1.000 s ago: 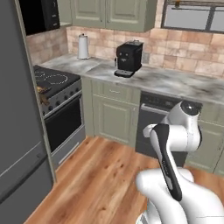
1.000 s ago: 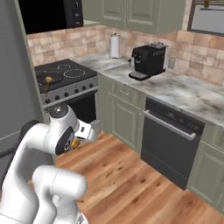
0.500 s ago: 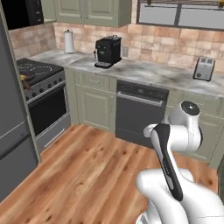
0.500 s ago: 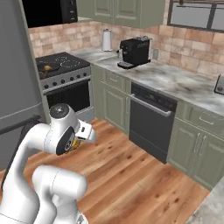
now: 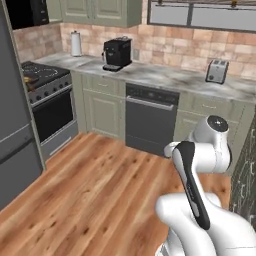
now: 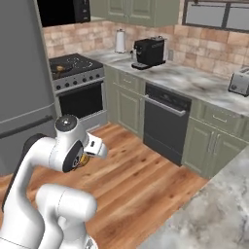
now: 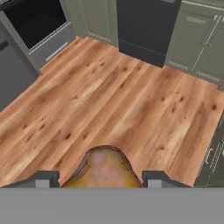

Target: Take the chicken drumsticks from the pan and place one on each plate on the dining counter.

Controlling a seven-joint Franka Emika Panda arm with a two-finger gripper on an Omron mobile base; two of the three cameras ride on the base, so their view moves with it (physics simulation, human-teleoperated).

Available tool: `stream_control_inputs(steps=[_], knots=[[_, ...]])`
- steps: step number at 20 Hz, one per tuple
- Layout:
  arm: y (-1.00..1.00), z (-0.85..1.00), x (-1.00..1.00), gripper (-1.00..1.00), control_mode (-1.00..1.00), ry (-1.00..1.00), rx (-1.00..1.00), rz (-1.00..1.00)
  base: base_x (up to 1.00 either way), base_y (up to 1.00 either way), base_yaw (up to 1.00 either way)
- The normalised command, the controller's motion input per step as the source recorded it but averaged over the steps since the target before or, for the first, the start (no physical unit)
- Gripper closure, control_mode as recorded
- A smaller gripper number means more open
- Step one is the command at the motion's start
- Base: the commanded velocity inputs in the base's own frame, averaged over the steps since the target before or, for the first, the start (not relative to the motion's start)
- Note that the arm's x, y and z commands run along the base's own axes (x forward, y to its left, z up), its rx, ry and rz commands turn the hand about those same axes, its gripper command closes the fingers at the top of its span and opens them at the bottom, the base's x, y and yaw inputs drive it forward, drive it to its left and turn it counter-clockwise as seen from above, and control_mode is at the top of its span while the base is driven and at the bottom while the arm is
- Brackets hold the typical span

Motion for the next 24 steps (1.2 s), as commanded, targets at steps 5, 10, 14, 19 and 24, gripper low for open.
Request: stream_control_inputs(steps=[5, 10, 14, 19, 24], knots=[[0.0, 0.0, 0.0, 1.0, 1.0, 0.0, 0.0, 0.0, -1.0, -0.17, -0.08], [0.0, 0.0, 0.0, 1.0, 1.0, 0.0, 0.0, 0.0, -1.0, -0.11, -0.15], [0.0, 0.0, 0.0, 1.0, 1.0, 0.0, 0.0, 0.0, -1.0, 0.0, -0.23], [0.0, 0.0, 0.0, 1.0, 1.0, 0.0, 0.0, 0.0, -1.0, -0.32, -0.13], [0.0, 0.0, 0.0, 1.0, 1.0, 0.0, 0.0, 0.0, -0.49, -0.92, -0.04]])
